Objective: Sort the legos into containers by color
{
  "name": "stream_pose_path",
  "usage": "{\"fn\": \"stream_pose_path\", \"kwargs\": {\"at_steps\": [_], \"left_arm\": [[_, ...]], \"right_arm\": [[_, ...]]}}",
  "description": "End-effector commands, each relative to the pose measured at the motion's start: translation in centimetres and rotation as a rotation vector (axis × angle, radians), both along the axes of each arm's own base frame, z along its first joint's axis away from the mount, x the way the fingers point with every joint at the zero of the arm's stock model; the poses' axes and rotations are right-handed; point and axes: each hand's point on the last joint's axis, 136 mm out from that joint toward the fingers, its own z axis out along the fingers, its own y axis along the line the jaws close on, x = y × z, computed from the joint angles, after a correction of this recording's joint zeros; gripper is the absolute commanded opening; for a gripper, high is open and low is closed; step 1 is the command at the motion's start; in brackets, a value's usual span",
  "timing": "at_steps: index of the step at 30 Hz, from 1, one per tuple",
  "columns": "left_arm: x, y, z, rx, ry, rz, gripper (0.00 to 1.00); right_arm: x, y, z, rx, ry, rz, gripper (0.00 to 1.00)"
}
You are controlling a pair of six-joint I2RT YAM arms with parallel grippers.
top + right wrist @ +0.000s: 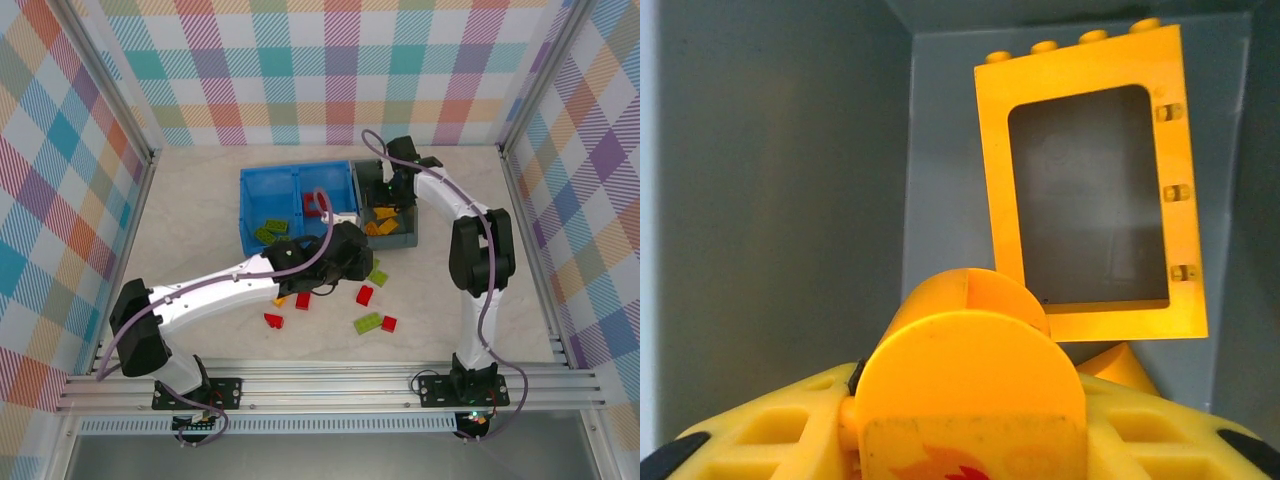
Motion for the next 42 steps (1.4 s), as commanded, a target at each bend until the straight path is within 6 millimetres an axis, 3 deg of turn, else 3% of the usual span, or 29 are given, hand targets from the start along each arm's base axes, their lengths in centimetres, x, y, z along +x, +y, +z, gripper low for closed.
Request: {"fn": "stream_pose_path", "kwargs": {"at_steps": [1,6,14,20,23,27,31,35,38,42], "left_arm": [[0.0,-0.9,1.3,-0.005,-0.049,-0.007,0.4],[-0.4,-0.5,1.3,0.012,-0.052,-0.01,0.4],[-0.9,1.0,1.4,0.021,-0.059,0.016,0.4],[-1.4,3.3,1.0,0.057,-0.047,0.063,0.4],[-1.9,5.1,0.8,0.084,-0.04,0.088,0.4],[-2.9,8.4,0.3,0.16,-0.018,0.118,0.41],[-3.8,11.8,0.2,0.23,-0.009,0.143,0.41],[-4.4,14.0,0.2,0.248,0.003,0.154,0.42],[-4.6,14.9,-0.3,0.26,0.028,0.153,0.43],[-5.0,13.8,-2.1,0.269,0.093,0.1,0.44]], "right_arm": [[-0.3,0.6,-0.2,0.039,0.024,0.036,0.48],[-0.3,0.8,0.3,0.057,0.015,0.039,0.55],[-0.4,0.5,3.8,0.066,-0.054,0.032,0.55],[-1.1,-0.2,10.1,0.078,-0.184,0.013,0.54],[-2.4,-0.6,13.7,0.083,-0.25,0.0,0.54],[-6.4,-0.9,17.8,0.076,-0.32,-0.021,0.54],[-12.7,0.0,20.1,0.101,-0.355,-0.015,0.56],[-19.2,1.6,19.8,0.145,-0.321,0.018,0.57],[-24.2,2.8,18.0,0.155,-0.239,0.05,0.57],[-29.6,3.1,15.2,0.11,-0.163,0.073,0.57]]}}
